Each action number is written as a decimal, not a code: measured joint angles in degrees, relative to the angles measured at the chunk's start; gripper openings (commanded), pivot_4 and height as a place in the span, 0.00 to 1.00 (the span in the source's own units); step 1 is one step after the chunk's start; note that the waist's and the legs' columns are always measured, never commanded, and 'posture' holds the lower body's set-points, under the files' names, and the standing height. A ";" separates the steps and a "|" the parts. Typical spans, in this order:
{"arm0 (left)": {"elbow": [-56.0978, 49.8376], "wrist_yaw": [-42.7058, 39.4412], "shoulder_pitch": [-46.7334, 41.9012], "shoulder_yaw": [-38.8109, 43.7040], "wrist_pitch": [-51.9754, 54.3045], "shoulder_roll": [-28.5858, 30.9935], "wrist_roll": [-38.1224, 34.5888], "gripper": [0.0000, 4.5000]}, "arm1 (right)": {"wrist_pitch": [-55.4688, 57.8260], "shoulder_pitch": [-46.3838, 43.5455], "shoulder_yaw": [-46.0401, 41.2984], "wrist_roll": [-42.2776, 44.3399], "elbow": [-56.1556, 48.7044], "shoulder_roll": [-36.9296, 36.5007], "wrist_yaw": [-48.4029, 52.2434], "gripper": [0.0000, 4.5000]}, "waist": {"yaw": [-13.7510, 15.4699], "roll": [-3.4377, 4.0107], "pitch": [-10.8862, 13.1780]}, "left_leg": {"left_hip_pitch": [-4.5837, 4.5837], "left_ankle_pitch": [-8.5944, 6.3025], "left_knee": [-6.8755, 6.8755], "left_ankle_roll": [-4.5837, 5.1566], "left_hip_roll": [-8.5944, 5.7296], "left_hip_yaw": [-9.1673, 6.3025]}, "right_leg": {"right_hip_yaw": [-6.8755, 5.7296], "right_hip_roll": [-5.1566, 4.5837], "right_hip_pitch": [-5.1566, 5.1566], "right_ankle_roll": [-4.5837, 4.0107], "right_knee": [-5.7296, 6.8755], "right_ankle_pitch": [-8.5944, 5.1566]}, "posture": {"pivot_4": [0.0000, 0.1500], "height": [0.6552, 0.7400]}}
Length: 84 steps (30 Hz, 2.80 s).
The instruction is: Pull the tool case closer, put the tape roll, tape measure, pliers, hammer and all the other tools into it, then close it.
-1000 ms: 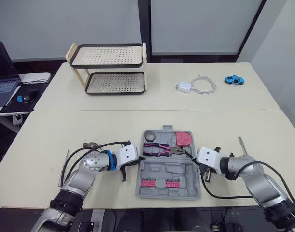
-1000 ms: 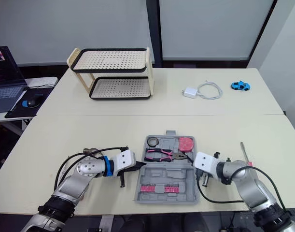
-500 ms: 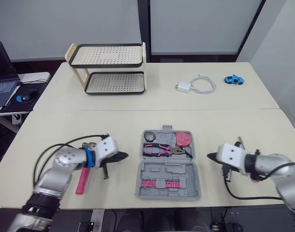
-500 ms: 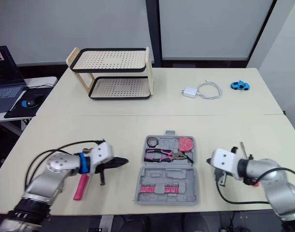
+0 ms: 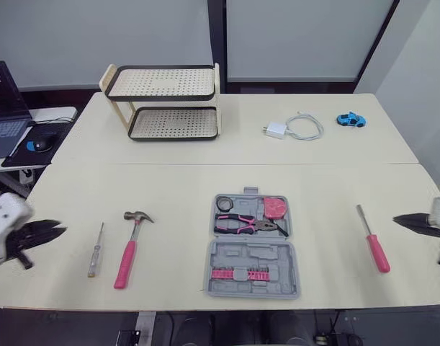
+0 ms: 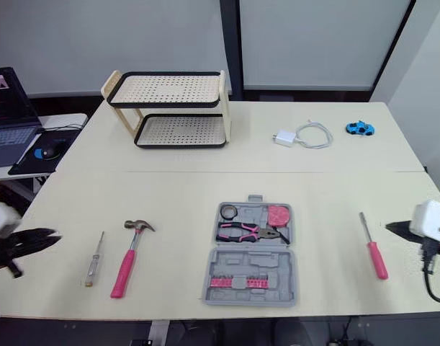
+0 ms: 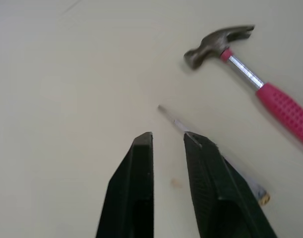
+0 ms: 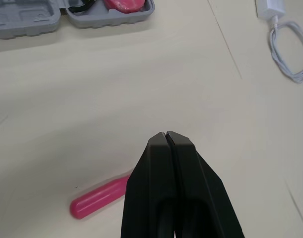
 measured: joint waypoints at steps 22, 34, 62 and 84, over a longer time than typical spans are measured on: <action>8.90 0.27 4.75 1.87 -0.93 0.30 -0.53 1.00 | -5.11 2.93 -2.72 -1.56 12.71 -3.97 5.48 0.99 | -0.17 0.00 0.00 | 0.15 -0.02 -0.02 0.02 0.04 0.18 | 0.07 0.03 0.08 0.00 0.01 0.00 | 1.00 1.00; 6.60 1.75 6.74 3.02 1.40 -0.80 -2.40 1.00 | -4.34 2.90 -2.75 -1.59 12.02 -4.02 5.43 0.99 | -0.16 0.00 0.00 | 0.15 -0.02 -0.02 0.02 0.08 0.18 | 0.07 0.02 0.08 0.00 0.02 0.00 | 1.00 1.00; -22.13 11.91 22.71 14.09 17.56 -15.69 -8.86 1.00 | 25.01 -41.10 34.96 22.50 -15.94 2.78 -0.20 0.99 | 0.15 -0.06 -0.01 | 0.04 -0.03 0.01 0.00 0.27 -0.22 | -0.01 -0.32 -0.02 -0.03 -0.16 0.03 | 1.00 1.00; -34.26 39.89 9.68 1.19 27.50 -35.29 -6.69 1.00 | 33.26 -49.11 40.88 24.95 -17.24 8.65 -3.28 0.99 | 0.21 -0.14 -0.07 | -0.11 -0.03 0.04 0.00 0.02 -0.32 | -0.10 -0.34 -0.02 0.01 -0.34 0.07 | 1.00 1.00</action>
